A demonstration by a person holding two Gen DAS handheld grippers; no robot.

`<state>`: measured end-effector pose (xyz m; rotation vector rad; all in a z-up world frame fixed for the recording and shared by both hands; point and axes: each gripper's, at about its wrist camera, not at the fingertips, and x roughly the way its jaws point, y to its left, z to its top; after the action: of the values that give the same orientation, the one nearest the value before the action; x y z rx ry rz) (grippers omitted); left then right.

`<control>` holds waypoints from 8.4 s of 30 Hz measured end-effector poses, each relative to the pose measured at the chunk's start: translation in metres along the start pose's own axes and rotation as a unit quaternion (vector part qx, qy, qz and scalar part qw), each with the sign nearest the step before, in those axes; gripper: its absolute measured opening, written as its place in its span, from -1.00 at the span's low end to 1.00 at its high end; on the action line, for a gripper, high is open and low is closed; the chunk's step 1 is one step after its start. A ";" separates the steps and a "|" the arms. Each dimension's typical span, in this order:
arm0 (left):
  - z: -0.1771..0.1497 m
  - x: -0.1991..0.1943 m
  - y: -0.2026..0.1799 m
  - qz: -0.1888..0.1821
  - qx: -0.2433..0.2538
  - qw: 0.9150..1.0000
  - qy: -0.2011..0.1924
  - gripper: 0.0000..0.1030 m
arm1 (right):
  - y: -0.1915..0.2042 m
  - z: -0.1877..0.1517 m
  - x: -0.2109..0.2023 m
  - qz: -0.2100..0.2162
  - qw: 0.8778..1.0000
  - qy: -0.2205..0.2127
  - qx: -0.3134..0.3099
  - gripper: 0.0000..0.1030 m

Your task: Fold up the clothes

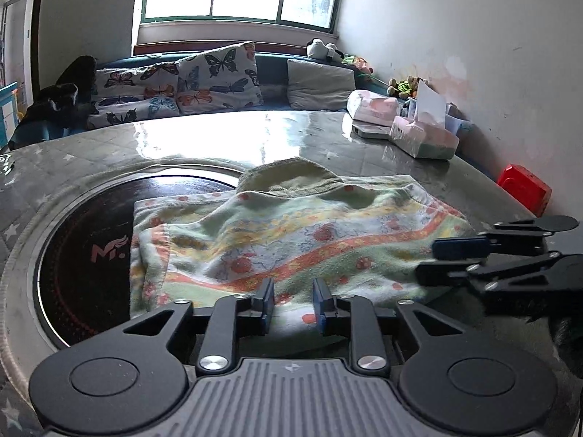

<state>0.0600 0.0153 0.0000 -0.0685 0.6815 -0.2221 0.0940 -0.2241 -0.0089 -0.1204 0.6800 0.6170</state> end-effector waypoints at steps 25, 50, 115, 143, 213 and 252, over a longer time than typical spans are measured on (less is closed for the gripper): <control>0.027 -0.002 0.049 0.065 -0.068 0.996 -0.001 -0.32 | -0.030 0.030 0.012 -0.015 0.999 -0.015 0.029 -0.09; 0.048 0.035 0.042 0.085 -0.058 0.994 0.029 0.02 | -0.021 0.041 0.041 -0.017 1.000 -0.007 0.019 0.20; 0.024 -0.004 0.103 0.020 -0.331 0.940 0.076 0.18 | 0.141 0.048 0.023 0.127 0.975 -0.009 -0.184 -0.75; 0.018 0.002 0.095 0.021 -0.318 0.945 0.080 -0.76 | -0.052 0.039 0.034 -0.113 0.992 -0.008 0.057 -0.19; 0.064 0.091 -0.108 -0.025 -0.017 0.995 0.099 0.09 | -0.113 -0.023 -0.038 -0.204 0.968 -0.014 0.148 0.44; 0.028 0.065 -0.108 -0.020 0.001 0.995 0.097 1.00 | -0.081 -0.041 -0.041 -0.173 0.971 -0.024 0.165 1.00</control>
<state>0.1069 -0.1049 -0.0032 -0.0594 0.8743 -0.2694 0.0927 -0.3234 -0.0225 0.0852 0.6873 0.1660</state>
